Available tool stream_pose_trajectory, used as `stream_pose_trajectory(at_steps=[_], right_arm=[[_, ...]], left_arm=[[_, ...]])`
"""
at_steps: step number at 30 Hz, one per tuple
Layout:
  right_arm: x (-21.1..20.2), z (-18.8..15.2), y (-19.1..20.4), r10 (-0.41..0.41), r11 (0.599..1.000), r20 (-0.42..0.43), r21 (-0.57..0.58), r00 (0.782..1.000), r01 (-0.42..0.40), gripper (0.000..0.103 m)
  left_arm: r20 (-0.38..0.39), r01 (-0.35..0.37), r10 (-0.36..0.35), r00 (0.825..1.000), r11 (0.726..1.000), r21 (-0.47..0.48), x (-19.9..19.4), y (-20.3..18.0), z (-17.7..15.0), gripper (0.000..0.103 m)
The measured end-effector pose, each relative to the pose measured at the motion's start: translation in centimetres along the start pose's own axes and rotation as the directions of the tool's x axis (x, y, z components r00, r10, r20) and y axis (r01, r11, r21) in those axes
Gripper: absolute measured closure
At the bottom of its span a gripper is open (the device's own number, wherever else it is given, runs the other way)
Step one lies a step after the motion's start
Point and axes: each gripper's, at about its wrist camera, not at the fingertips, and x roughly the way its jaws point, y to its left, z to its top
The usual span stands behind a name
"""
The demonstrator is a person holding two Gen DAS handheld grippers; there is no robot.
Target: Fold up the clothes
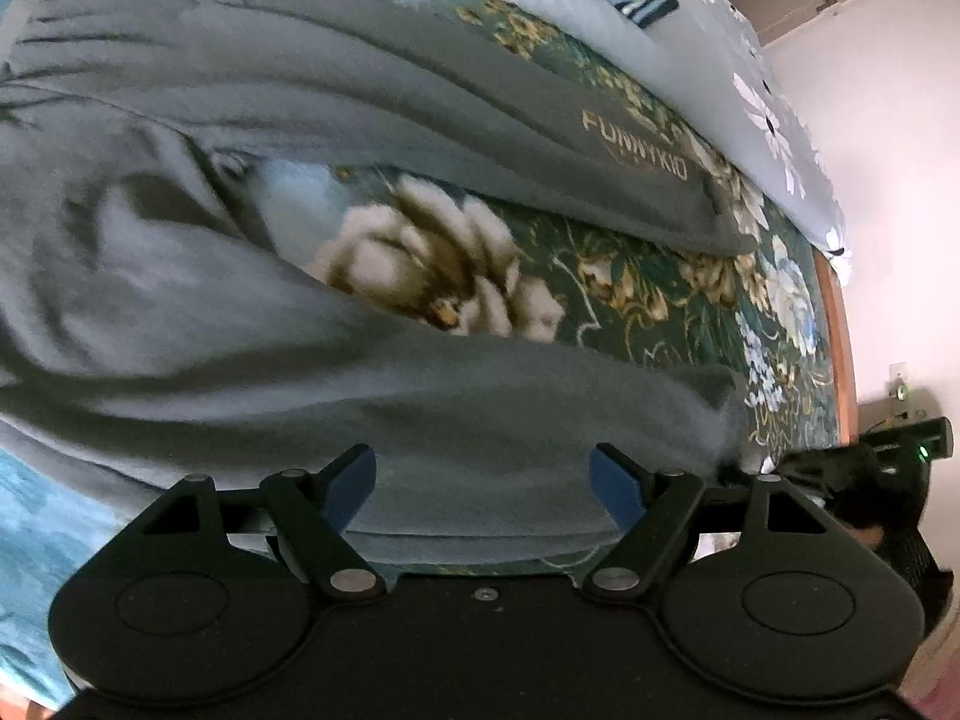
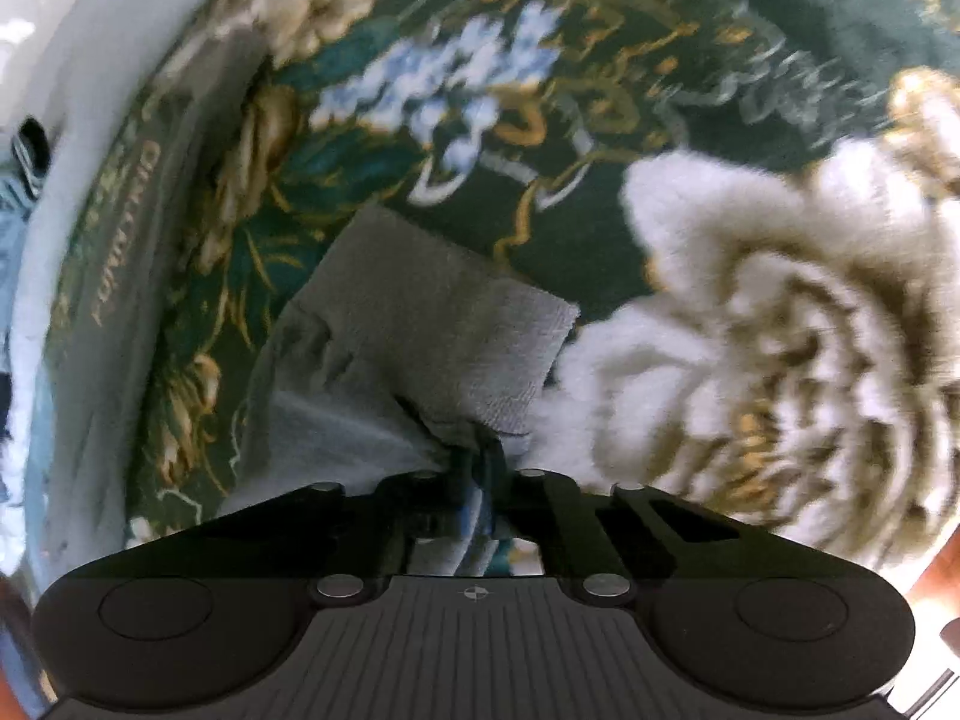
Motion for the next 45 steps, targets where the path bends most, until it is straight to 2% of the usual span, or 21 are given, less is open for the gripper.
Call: stream_pose_trajectory(at_steps=[5,9,11,14,16,19,21,23,24,26,28,31,33,35,38,40,43,45], right_arm=[[-2.4,-1.7,-1.4,-0.038,0.999,0.077,0.025,0.996,0.036,0.102],[-0.6,-2.2,-2.6,-0.126,0.991,0.057,0.055,0.99,0.123,0.102],[0.2,-2.3,-3.0,-0.145,0.988,0.055,0.063,0.988,0.142,0.101],[0.2,-2.3,-2.4,-0.167,0.986,0.065,0.015,0.984,0.166,0.1],[-0.4,-2.4,-1.8,-0.156,0.987,0.07,-0.03,0.985,0.158,0.099],[-2.3,-2.6,-0.5,-0.136,0.985,0.088,-0.092,0.987,0.144,0.092],[-3.8,-2.6,0.8,-0.087,0.988,0.092,-0.123,0.992,0.098,0.085],[-4.3,-1.9,2.9,-0.028,0.985,0.074,-0.167,0.997,0.04,0.073],[-4.1,-1.5,4.3,-0.01,0.977,0.073,-0.214,0.997,0.025,0.072],[-3.4,-1.0,8.0,0.003,0.913,0.06,-0.407,0.998,0.022,0.068],[-2.3,-0.7,11.1,-0.019,0.807,0.048,-0.589,0.999,0.044,0.066],[-0.3,-0.9,13.5,-0.082,0.574,0.008,-0.817,0.997,0.054,0.066],[0.2,-1.4,14.2,-0.11,0.427,0.002,-0.903,0.994,0.049,0.066],[0.6,-1.7,14.6,-0.141,0.305,-0.015,-0.952,0.99,0.029,0.065],[1.9,-1.7,14.7,-0.22,0.204,-0.015,-0.978,0.975,0.031,0.064],[2.6,-1.6,14.6,-0.257,0.169,-0.031,-0.985,0.966,0.013,0.064],[3.3,-1.7,14.1,-0.27,0.165,-0.072,-0.986,0.96,-0.028,0.067],[3.8,-2.0,13.8,-0.292,0.185,-0.066,-0.983,0.954,-0.012,0.087]], left_arm=[[0.012,0.028,-0.027,1.0,0.999,-0.019,-1.4,1.7,0.8,0.026],[0.007,0.02,-0.02,1.0,0.999,-0.026,-1.7,3.3,1.1,0.026],[0.01,0.02,-0.019,1.0,0.999,-0.031,-2.1,4.2,1.3,0.026],[0.014,0.015,-0.015,1.0,0.999,-0.032,-2.6,5.4,1.8,0.026],[0.019,0.013,-0.012,1.0,0.999,-0.031,-3.0,6.1,2.2,0.026],[0.032,0.011,-0.01,0.999,1.0,-0.023,-3.5,6.9,3.1,0.026],[0.039,0.01,-0.009,0.999,1.0,-0.013,-3.7,7.1,3.8,0.025],[0.047,0.008,-0.008,0.999,1.0,-0.003,-3.8,7.2,4.5,0.025],[0.052,0.008,-0.009,0.999,1.0,0.001,-3.8,7.2,4.8,0.025],[0.058,0.016,-0.017,0.998,1.0,0.004,-3.8,7.1,5.2,0.025],[0.058,0.023,-0.023,0.998,1.0,0.011,-3.9,7.0,5.4,0.025],[0.048,0.022,-0.023,0.999,1.0,0.02,-3.8,7.2,5.3,0.025],[0.04,0.015,-0.015,0.999,1.0,0.012,-3.6,7.6,5.0,0.025],[0.036,0.008,-0.008,0.999,1.0,0.0,-3.5,7.9,4.8,0.025],[0.04,-0.001,0.002,0.999,1.0,-0.019,-3.2,8.2,4.7,0.025],[0.042,-0.007,0.008,0.999,1.0,-0.028,-3.0,8.3,4.6,0.025],[0.041,-0.022,0.023,0.999,0.999,-0.035,-2.6,8.3,4.6,0.025],[0.037,-0.034,0.035,0.999,0.999,-0.043,-2.3,8.3,4.6,0.025]])
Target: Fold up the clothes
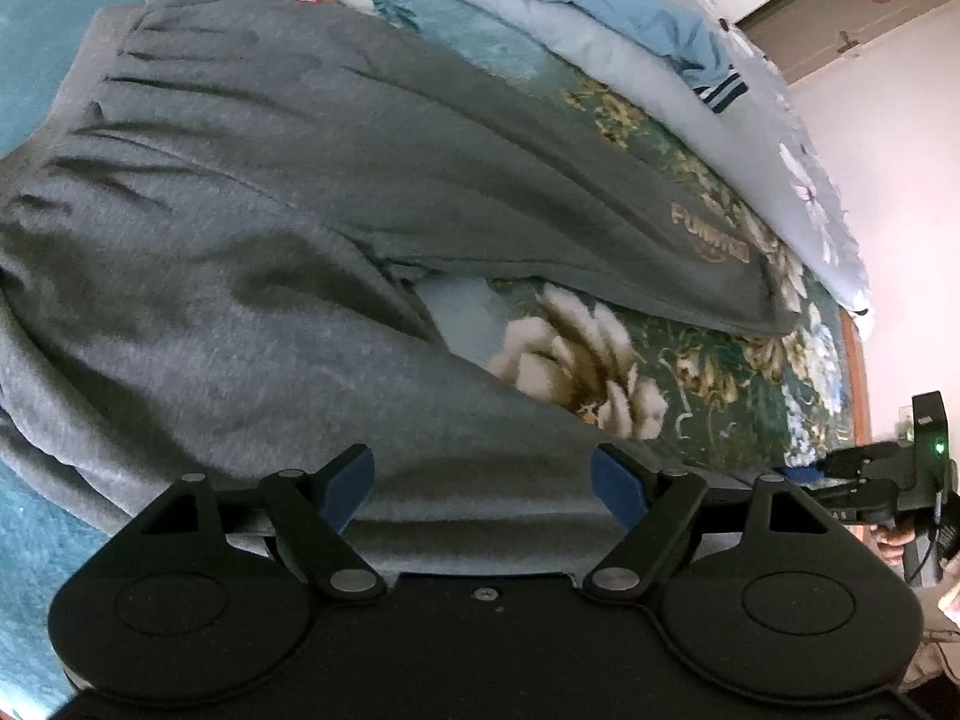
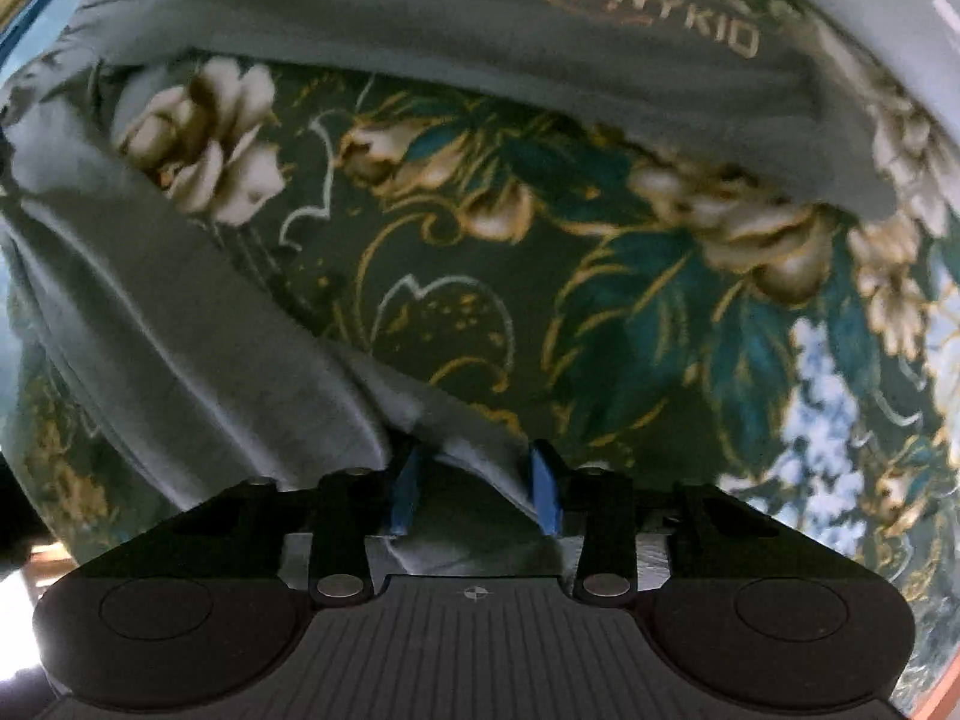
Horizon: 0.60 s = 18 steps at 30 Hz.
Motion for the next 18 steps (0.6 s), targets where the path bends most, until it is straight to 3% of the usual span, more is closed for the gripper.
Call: stream_pose_trajectory(at_steps=[1,5,9,18], right_arm=[[0.2,-0.2,0.0,-0.006,1.0,-0.003,0.022,1.0,0.006,0.097],[-1.0,-1.4,-1.6,-0.024,0.979,0.062,0.202,0.998,0.011,0.098],[-1.1,-3.7,-4.5,-0.035,0.907,0.086,0.42,0.996,-0.004,0.099],[-1.2,-3.7,-3.7,-0.055,0.904,0.09,0.428,0.994,0.011,0.096]], left_arm=[[-0.001,-0.004,0.004,1.0,1.0,-0.005,0.1,0.0,-0.1,0.025],[-0.012,-0.014,0.014,1.0,1.0,-0.017,0.5,0.0,-0.5,0.025],[-0.026,-0.021,0.02,0.999,0.999,-0.03,0.9,0.1,-1.0,0.025],[-0.03,-0.026,0.026,0.999,1.0,-0.014,0.6,0.2,-1.0,0.025]])
